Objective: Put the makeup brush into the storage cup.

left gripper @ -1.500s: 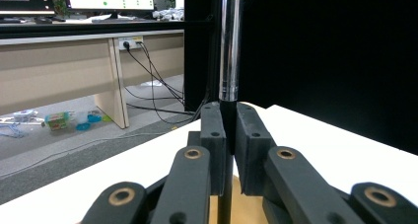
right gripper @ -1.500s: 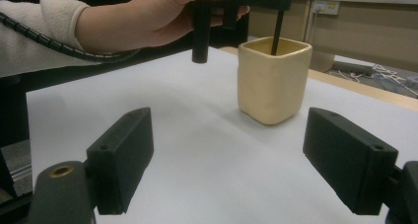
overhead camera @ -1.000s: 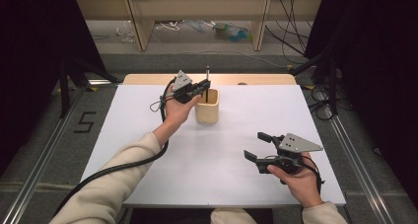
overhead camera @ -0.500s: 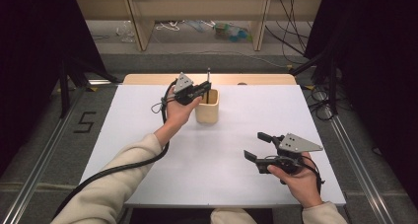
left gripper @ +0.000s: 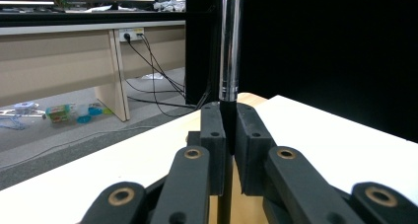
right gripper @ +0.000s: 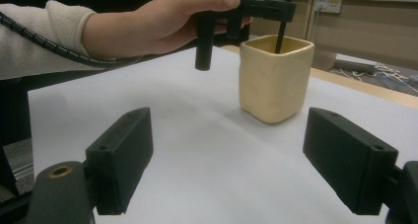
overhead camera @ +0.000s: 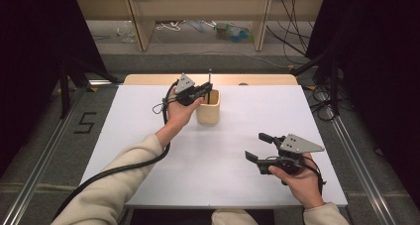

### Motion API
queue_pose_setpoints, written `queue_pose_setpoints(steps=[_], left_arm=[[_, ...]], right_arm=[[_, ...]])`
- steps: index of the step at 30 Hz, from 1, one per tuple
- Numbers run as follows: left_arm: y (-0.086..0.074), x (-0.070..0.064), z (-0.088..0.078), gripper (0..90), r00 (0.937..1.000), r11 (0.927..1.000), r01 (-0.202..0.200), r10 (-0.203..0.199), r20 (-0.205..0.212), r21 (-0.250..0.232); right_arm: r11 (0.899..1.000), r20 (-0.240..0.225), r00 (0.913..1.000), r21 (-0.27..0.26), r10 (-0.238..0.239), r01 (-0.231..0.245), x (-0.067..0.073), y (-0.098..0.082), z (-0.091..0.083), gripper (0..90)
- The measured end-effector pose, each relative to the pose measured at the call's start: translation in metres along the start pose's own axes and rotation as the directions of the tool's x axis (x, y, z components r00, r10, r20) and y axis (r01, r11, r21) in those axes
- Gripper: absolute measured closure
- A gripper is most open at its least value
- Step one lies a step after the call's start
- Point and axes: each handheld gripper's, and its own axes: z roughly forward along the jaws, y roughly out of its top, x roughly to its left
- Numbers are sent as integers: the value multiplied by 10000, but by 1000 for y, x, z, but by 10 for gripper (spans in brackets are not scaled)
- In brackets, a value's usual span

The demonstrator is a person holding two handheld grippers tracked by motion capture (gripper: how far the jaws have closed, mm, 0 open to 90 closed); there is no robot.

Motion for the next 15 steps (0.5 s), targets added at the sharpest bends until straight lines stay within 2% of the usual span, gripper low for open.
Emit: queue_pose_setpoints(steps=[8, 10, 11, 12, 14, 15], left_arm=[[0, 1, 0, 826, 10000, 10000, 69, -69, 34, 31], [0, 2, 0, 805, 9999, 9999, 78, -79, 76, 64], [0, 2, 0, 775, 9996, 9997, 235, -235, 157, 48], [0, 2, 0, 689, 9985, 9990, 449, -449, 307, -11], [1, 1, -1, 420, 9974, 9975, 707, -707, 146, -28], [1, 0, -2, 335, 9955, 9955, 943, -944, 53, 44]], right_arm=[[10000, -20, 10000, -30, -1, 1, 0, 0, 0, 203], [10000, 1, 10000, -1, -3, 3, 0, 0, 0, 203], [10000, -2, 10000, 1, -5, 5, 0, 0, 0, 202], [10000, 0, 10000, 0, -5, 5, 0, 0, 0, 202], [9999, -53, 10000, -101, 9, -9, 0, 0, 1, 201], [10000, 12, 10000, -87, 16, -16, 0, 0, 0, 201]])
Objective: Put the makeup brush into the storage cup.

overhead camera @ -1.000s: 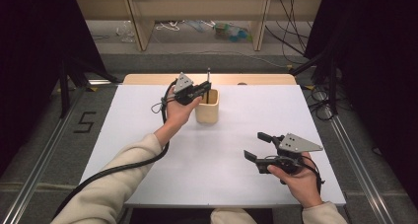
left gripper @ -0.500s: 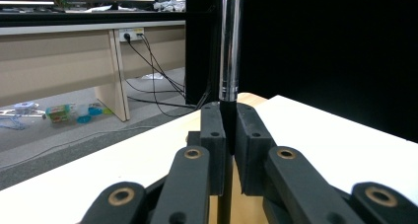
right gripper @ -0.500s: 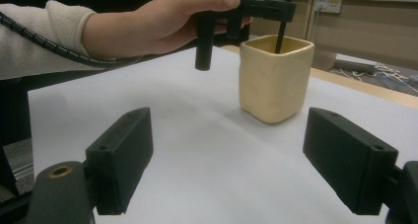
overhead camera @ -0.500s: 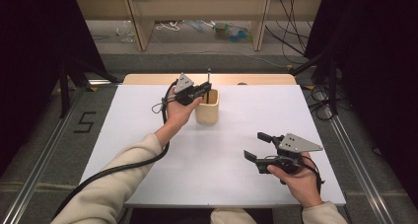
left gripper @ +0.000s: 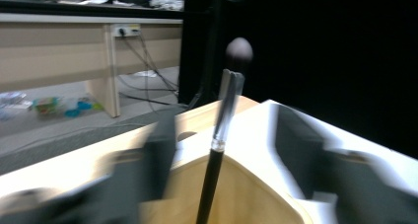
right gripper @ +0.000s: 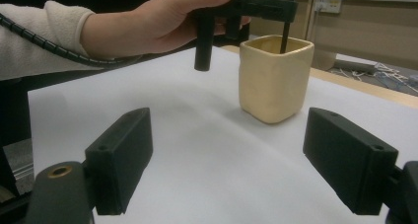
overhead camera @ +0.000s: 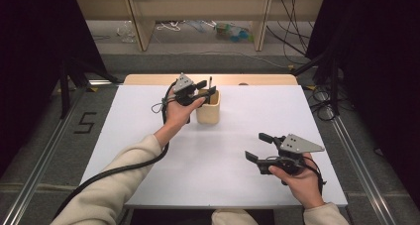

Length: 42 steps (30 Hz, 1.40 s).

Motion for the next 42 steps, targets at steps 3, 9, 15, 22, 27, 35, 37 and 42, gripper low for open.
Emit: queue_pose_setpoints(steps=[3, 9, 15, 22, 27, 35, 37, 42], left_arm=[[-1, -1, -3, 169, 9998, 9998, -149, 151, -121, 146], [-2, -2, -13, 143, 9985, 9981, -543, 545, -33, 307], [0, -3, -23, 135, 9974, 9971, -718, 717, 58, 269], [4, -5, -35, 137, 9964, 9965, -820, 816, 246, 146], [7, -6, -48, 144, 9951, 9959, -906, 904, 407, 36], [12, -7, -71, 147, 9944, 9952, -958, 967, 432, -221], [13, -8, -75, 146, 9940, 9948, -980, 991, 453, -268], [11, -14, -84, 146, 9921, 9938, -1089, 1102, 594, -244]], right_arm=[[10000, 13, 10000, 55, -16, 16, 0, 0, 0, 200], [10000, -14, 10000, 34, -12, 12, 0, 0, 0, 200], [9999, 21, 10000, 106, -35, 35, 0, 0, 0, 199], [9999, 33, 10000, 122, -31, 30, 0, 0, -1, 198], [10000, 9, 10000, -15, -1, 1, 0, 0, 0, 198], [10000, 21, 10000, -5, -4, 4, 0, 0, 0, 197], [10000, 36, 10000, 12, -6, 6, 0, 0, 0, 197], [9993, -16, 9999, 345, 161, -161, 2, 1, -1, 197]])
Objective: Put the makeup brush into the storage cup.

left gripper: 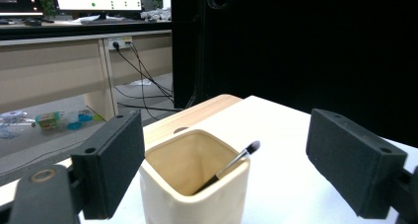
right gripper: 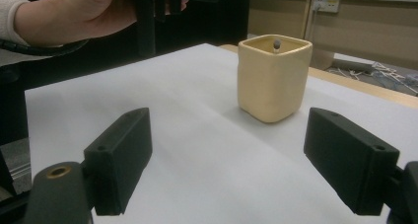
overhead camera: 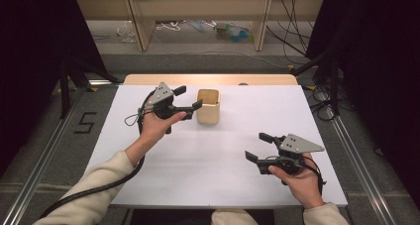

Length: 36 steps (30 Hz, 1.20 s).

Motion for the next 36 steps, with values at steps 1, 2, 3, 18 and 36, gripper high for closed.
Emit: queue_pose_setpoints(steps=[1, 2, 3, 18, 36], left_arm=[[0, -1, -2, 146, 10000, 10000, -2, 2, 21, -21], [0, -2, -3, 147, 10000, 10000, -43, 44, 58, -34], [0, -2, -6, 147, 10000, 10000, -78, 78, 61, -22], [-9, -11, -43, 149, 9998, 9998, -213, 213, 16, -7], [-15, -18, -80, 149, 9992, 9990, -391, 390, -57, -226]], right_arm=[[10000, 38, 10000, 0, -11, 11, 0, 0, 0, 197], [9998, 91, 9998, -162, -150, 151, -1, 0, 1, 197], [9996, 108, 9997, -176, -225, 227, -1, 0, 1, 197], [9997, 105, 9998, -186, -166, 168, -1, 0, 1, 196], [10000, 56, 10000, -54, 40, -40, 0, 0, 1, 196]])
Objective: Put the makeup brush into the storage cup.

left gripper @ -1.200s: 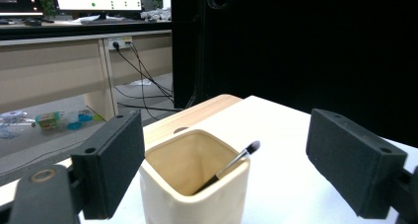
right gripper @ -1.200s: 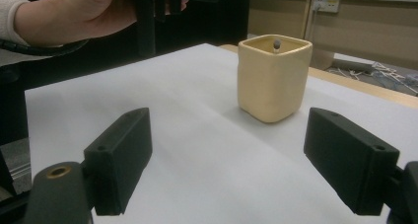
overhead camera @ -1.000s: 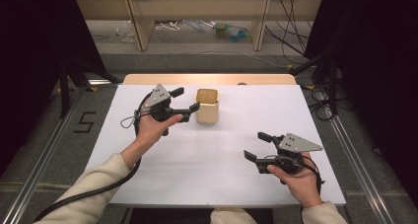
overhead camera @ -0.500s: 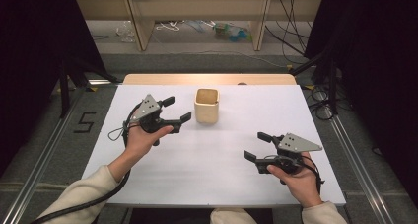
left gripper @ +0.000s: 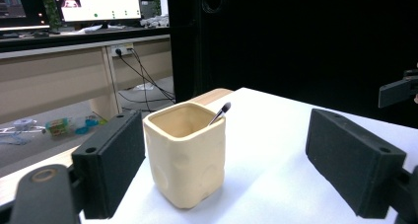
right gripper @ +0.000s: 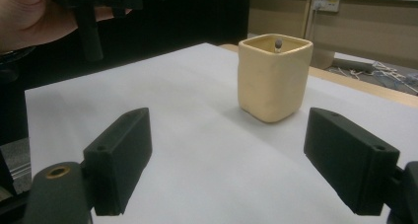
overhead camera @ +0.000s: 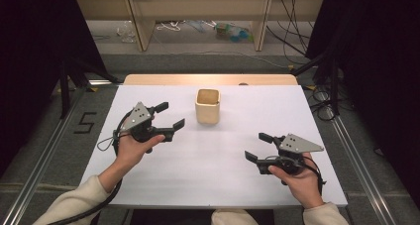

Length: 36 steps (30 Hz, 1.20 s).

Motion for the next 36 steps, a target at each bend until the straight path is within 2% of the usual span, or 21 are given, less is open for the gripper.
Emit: queue_pose_setpoints(steps=[2, 4, 7, 8, 9, 11, 12, 14, 16, 17, 18, 20, 21, 25, 29, 31, 32, 34, 35, 36], left_arm=[[-1, 0, -4, 149, 10000, 10000, -30, 30, -27, 20], [-1, -1, -7, 149, 10000, 10000, -14, 14, -16, 21], [-2, -1, -11, 149, 10000, 10000, -12, 12, -11, 14], [-2, -1, -12, 149, 10000, 10000, 26, -26, -15, 47], [-3, -2, -13, 149, 10000, 10000, 16, -16, -24, 17], [-3, -3, -15, 149, 10000, 10000, 37, -37, -13, 17], [-2, -3, -16, 149, 10000, 10000, 42, -42, 8, -10], [-2, -3, -18, 148, 10000, 10000, 0, 0, 2, -40], [-2, -2, -20, 148, 10000, 10000, -34, 34, 48, -50], [-2, -3, -21, 148, 10000, 10000, 22, -21, 27, -67], [-2, -2, -22, 148, 10000, 10000, -53, 53, 18, -80], [-2, -2, -24, 148, 10000, 9999, 38, -38, -14, -100], [-2, -1, -25, 148, 10000, 10000, 6, -7, -17, -95], [-6, 0, -29, 148, 9999, 9999, -117, 117, -97, -21], [-9, -1, -33, 148, 9999, 10000, 36, -36, -113, -1], [-10, -2, -34, 148, 10000, 10000, -41, 41, -85, 51], [-11, -2, -35, 148, 10000, 10000, -9, 9, -25, 44], [-11, -2, -36, 148, 10000, 10000, -53, 53, -24, 63], [-11, -2, -37, 148, 10000, 10000, -60, 60, 0, 50], [-12, -2, -37, 148, 10000, 10000, 0, 0, 21, 25]], right_arm=[[9996, 41, 9997, -164, -234, 235, -2, 0, 1, 196], [9995, 66, 9997, -173, -247, 248, -2, 0, 1, 196], [9996, 77, 9998, -213, -184, 186, -2, 0, 1, 196], [10000, 6, 10000, -60, 52, -52, -1, 0, 1, 195], [9994, -21, 9999, -327, -148, 148, -2, -1, 2, 196], [9998, -60, 9999, -111, 151, -151, -1, -1, 1, 195], [9998, -51, 9999, -105, 157, -157, -1, -1, 1, 196], [9997, 48, 9999, -241, -97, 98, -3, -1, 2, 196], [9997, 48, 9999, -232, -102, 103, -3, -1, 2, 196], [9998, -51, 9999, -168, 106, -107, -1, -1, 2, 197], [9997, 39, 9999, -204, -130, 130, -2, 0, 2, 197], [10000, 65, 10000, -53, 46, -45, 0, 0, 1, 197], [9996, 128, 9997, -193, -193, 196, -2, 0, 1, 196], [9994, 33, 9998, -293, -174, 174, -2, -1, 2, 196], [9997, 103, 9997, -146, -210, 212, -2, 0, 1, 197], [10000, 44, 10000, -63, 39, -39, 0, 0, 1, 197], [9996, 120, 9997, -227, -191, 194, -2, 0, 1, 197], [9995, 126, 9997, -248, -187, 190, -2, 0, 1, 197], [9999, 63, 10000, -94, 56, -55, -1, 0, 1, 197], [9996, 114, 9998, -224, -161, 163, -2, 0, 1, 196]])
